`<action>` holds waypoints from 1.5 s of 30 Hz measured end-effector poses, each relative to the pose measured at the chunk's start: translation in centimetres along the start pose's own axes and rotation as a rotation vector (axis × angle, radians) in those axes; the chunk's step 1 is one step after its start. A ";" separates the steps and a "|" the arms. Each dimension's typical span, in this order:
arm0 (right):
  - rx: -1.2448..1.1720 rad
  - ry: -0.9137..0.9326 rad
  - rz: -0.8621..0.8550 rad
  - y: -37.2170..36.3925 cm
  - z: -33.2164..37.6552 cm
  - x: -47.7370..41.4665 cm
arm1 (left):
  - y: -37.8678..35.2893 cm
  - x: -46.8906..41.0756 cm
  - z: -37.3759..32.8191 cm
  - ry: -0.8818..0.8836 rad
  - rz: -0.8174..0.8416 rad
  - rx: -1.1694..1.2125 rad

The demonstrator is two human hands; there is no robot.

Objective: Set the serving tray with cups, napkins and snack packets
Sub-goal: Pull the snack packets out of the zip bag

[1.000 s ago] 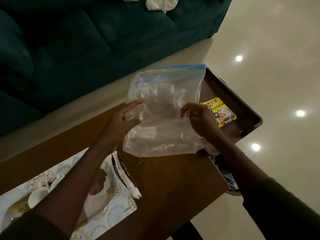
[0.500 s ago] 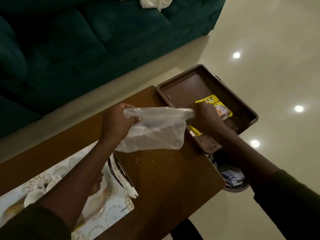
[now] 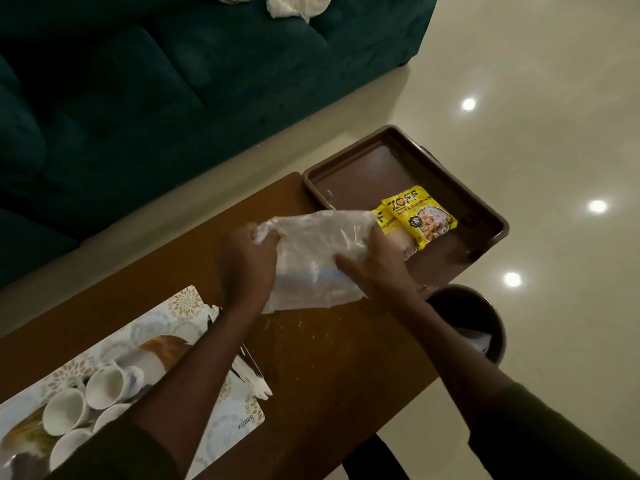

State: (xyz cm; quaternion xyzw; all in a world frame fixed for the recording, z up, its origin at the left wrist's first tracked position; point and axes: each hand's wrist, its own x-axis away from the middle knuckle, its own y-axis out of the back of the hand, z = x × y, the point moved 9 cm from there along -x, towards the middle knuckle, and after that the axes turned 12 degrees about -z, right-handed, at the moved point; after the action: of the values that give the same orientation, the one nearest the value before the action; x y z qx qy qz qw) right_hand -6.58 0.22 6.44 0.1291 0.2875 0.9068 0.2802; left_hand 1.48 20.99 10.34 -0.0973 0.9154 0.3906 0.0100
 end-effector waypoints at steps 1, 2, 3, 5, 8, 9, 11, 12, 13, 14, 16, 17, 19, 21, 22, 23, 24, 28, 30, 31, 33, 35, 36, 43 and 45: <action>-0.059 0.042 -0.141 1.0 0.9 0.0 | -0.6 0.9 -0.3 0.006 0.029 0.000; -0.123 0.090 -0.252 1.9 1.9 0.2 | -1.4 1.7 -0.7 0.010 0.072 0.006; -0.157 0.140 -0.316 2.5 2.9 0.4 | -2.2 2.5 -1.1 0.021 0.115 0.014; -0.028 0.278 -0.333 2.2 5.1 1.3 | -3.4 3.4 -1.3 0.116 0.185 0.045; 0.152 0.456 -0.233 0.4 6.4 3.5 | -4.7 4.2 0.1 0.488 0.272 0.185; 0.116 0.470 -0.186 0.0 6.3 4.0 | -5.0 4.6 0.5 0.614 0.313 0.261; 0.070 0.452 -0.079 -0.6 5.6 4.5 | -5.3 5.6 0.2 0.799 0.417 0.418; 0.057 0.422 -0.020 -0.8 5.1 4.5 | -5.4 6.0 -0.1 0.853 0.467 0.469; 0.025 0.385 0.028 -0.6 4.6 4.5 | -5.6 6.4 -0.5 0.896 0.520 0.506; -0.009 0.361 0.046 -0.1 4.2 4.4 | -6.0 6.9 -1.1 0.921 0.589 0.548; -0.028 0.339 0.008 1.8 2.9 3.8 | -7.6 7.9 -3.1 0.874 0.774 0.620; 0.005 0.321 -0.003 2.8 1.8 3.3 | -8.6 8.4 -4.1 0.812 0.852 0.618; 0.098 0.293 -0.051 5.4 0.0 2.3 | -10.3 9.5 -5.7 0.692 0.940 0.546; 0.099 0.255 -0.154 8.8 -1.8 1.3 | -12.2 10.6 -7.7 0.596 0.965 0.505; 0.072 0.214 -0.214 10.7 -2.8 0.9 | -13.3 11.0 -8.9 0.565 0.970 0.535; 0.050 0.166 -0.282 12.5 -4.0 0.5 | -14.2 11.5 -10.0 0.553 0.974 0.585; 0.040 0.119 -0.353 14.3 -5.4 0.2 | -15.0 11.6 -10.8 0.535 0.969 0.624; 0.156 -0.048 -0.606 20.5 -12.7 0.2 | -17.7 11.9 -11.6 0.474 0.934 0.640; 0.179 -0.183 -0.658 21.8 -17.8 1.0 | -18.7 12.4 -10.9 0.495 0.944 0.606; 0.202 -0.258 -0.672 21.9 -20.6 1.5 | -19.2 12.9 -10.5 0.516 0.960 0.599; 0.264 -0.410 -0.655 21.2 -25.9 2.6 | -20.0 13.9 -10.0 0.551 1.001 0.597; 0.271 -0.550 -0.593 19.6 -30.2 3.2 | -20.4 14.8 -9.5 0.562 1.042 0.583; 0.262 -0.599 -0.554 18.6 -31.9 3.1 | -20.6 15.3 -9.3 0.570 1.064 0.582; 0.514 -0.656 -0.376 14.0 -37.9 1.0 | -22.1 15.8 -6.8 0.616 1.116 0.535; 0.475 -0.700 -0.379 14.1 -38.3 1.2 | -22.3 15.1 -6.1 0.643 1.068 0.530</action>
State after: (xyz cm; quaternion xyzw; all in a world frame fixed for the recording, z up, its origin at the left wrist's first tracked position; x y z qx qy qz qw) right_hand -28.82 -25.84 -15.84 0.4330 0.3938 0.6506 0.4839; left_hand -8.80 -1.03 -2.71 0.2627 0.8600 0.0558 -0.4339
